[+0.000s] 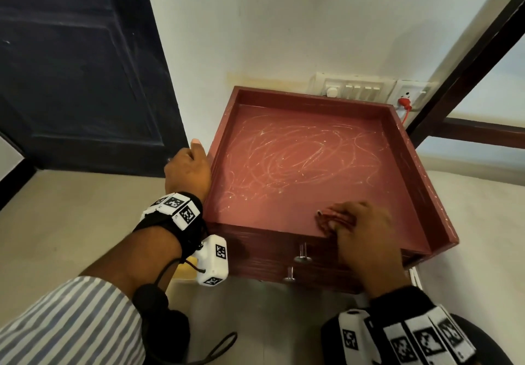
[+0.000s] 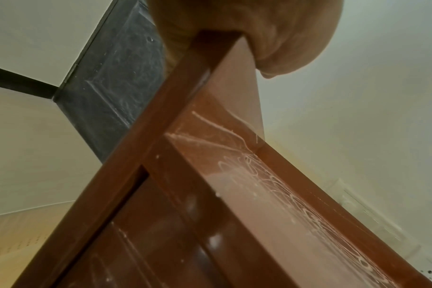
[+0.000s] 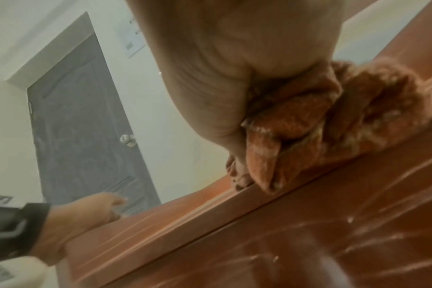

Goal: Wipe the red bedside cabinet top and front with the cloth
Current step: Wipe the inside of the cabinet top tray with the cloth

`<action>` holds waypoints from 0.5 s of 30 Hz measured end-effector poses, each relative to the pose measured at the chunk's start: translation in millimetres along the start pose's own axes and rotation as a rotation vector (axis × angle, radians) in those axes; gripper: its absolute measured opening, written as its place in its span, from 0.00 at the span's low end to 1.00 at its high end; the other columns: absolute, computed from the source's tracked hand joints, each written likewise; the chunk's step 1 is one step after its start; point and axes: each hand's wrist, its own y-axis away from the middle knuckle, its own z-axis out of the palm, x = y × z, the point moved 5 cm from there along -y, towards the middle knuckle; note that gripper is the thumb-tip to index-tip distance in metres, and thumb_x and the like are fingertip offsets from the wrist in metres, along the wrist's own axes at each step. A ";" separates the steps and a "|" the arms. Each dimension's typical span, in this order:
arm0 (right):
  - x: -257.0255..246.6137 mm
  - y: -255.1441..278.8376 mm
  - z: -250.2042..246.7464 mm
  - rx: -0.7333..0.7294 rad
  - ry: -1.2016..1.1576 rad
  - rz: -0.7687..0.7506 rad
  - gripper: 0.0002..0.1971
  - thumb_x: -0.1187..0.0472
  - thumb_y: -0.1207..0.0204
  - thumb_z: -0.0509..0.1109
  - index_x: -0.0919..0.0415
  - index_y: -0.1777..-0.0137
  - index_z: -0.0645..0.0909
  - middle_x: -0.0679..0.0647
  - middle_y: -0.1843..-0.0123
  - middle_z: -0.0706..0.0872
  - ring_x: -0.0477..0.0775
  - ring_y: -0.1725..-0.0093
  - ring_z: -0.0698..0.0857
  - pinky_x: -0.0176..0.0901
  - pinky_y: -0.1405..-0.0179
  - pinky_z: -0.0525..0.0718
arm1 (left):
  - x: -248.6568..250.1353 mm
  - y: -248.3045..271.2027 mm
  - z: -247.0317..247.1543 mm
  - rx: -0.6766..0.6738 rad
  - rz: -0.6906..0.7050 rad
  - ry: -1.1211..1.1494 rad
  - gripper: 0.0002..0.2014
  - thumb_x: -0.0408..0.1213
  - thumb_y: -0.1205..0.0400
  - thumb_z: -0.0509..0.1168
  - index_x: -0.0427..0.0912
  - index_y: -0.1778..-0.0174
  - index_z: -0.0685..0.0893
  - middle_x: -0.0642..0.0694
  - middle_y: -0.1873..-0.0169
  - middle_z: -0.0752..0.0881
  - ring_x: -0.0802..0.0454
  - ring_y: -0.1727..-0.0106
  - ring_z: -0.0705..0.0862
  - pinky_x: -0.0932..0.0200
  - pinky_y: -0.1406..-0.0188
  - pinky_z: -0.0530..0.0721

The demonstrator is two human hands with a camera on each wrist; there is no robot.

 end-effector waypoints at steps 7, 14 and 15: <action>-127.0 7.8 76.5 -0.108 -0.132 -0.355 0.12 0.53 0.23 0.66 0.48 0.45 0.90 0.45 0.46 0.82 0.49 0.42 0.77 0.46 0.43 0.82 | -0.9 -2.2 0.2 -0.021 -0.019 0.027 0.32 0.60 0.10 0.47 0.38 0.43 0.89 0.36 0.43 0.88 0.38 0.43 0.82 0.50 0.44 0.73; -157.8 5.9 81.8 -0.188 -0.127 -0.502 0.12 0.56 0.23 0.73 0.45 0.41 0.89 0.43 0.46 0.84 0.48 0.42 0.75 0.47 0.38 0.79 | 0.7 2.4 -3.5 -0.004 -0.023 0.033 0.32 0.59 0.09 0.47 0.37 0.49 0.89 0.38 0.47 0.88 0.43 0.52 0.80 0.52 0.50 0.71; -146.1 8.5 76.4 -0.216 -0.145 -0.493 0.12 0.52 0.23 0.71 0.45 0.42 0.89 0.42 0.46 0.84 0.46 0.43 0.75 0.46 0.39 0.80 | 0.2 1.3 -2.9 -0.004 -0.016 0.030 0.32 0.58 0.09 0.47 0.37 0.49 0.89 0.38 0.48 0.88 0.43 0.51 0.80 0.52 0.49 0.70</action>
